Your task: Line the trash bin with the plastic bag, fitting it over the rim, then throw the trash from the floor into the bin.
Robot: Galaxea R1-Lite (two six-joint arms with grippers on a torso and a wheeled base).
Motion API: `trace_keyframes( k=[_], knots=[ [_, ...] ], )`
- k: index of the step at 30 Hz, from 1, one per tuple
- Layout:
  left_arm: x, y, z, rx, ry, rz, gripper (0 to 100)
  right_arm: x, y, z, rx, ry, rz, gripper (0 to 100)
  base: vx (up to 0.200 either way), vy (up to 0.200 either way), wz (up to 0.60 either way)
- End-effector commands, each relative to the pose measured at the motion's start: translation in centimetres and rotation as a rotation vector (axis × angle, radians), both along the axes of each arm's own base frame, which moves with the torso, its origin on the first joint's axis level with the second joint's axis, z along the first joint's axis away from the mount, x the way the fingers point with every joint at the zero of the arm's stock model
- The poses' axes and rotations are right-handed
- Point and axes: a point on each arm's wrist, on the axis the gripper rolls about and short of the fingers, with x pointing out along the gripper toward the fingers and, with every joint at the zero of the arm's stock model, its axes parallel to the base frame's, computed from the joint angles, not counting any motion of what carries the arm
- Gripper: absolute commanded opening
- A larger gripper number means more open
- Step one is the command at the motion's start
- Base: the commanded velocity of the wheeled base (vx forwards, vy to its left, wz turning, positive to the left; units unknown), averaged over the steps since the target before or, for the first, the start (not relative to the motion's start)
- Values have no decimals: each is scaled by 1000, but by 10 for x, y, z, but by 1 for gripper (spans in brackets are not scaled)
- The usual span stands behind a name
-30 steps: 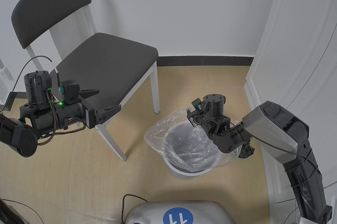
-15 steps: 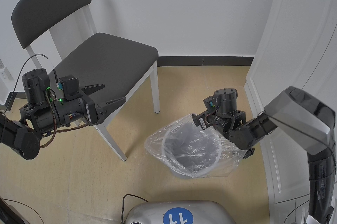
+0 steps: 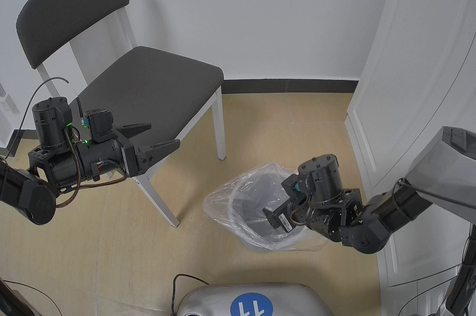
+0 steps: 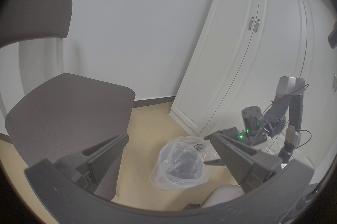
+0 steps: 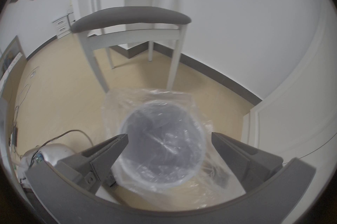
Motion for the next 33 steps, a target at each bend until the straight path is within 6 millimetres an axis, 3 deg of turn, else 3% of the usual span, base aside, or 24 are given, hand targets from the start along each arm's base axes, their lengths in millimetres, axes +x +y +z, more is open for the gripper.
trace_keyframes(
  k=[1, 5, 14, 23, 24, 29, 33],
  knots=[
    [0, 2, 4, -2, -14, 5, 100, -29, 7, -23, -68, 84, 78, 100, 0, 0, 0],
    [1, 3, 4, -2, -15, 12, 100, -36, 17, -42, -106, 120, 111, 100, 0, 0, 0],
    [5, 4, 3, -1, -12, 17, 100, -16, 30, -91, -155, 178, 98, 100, 0, 0, 0],
    [7, 4, 2, 0, -10, 17, 100, -7, 34, -101, -145, 187, 103, 100, 0, 0, 0],
    [7, 4, 1, 1, -9, 17, 100, -6, 35, -102, -140, 191, 110, 0, 0, 0, 0],
    [8, 3, 3, 0, -13, 17, 100, -11, 35, -99, -138, 194, 118, 0, 0, 0, 0],
    [8, 3, 2, 0, -12, 15, 100, -19, 34, -83, -128, 175, 135, 0, 0, 0, 0]
  ],
)
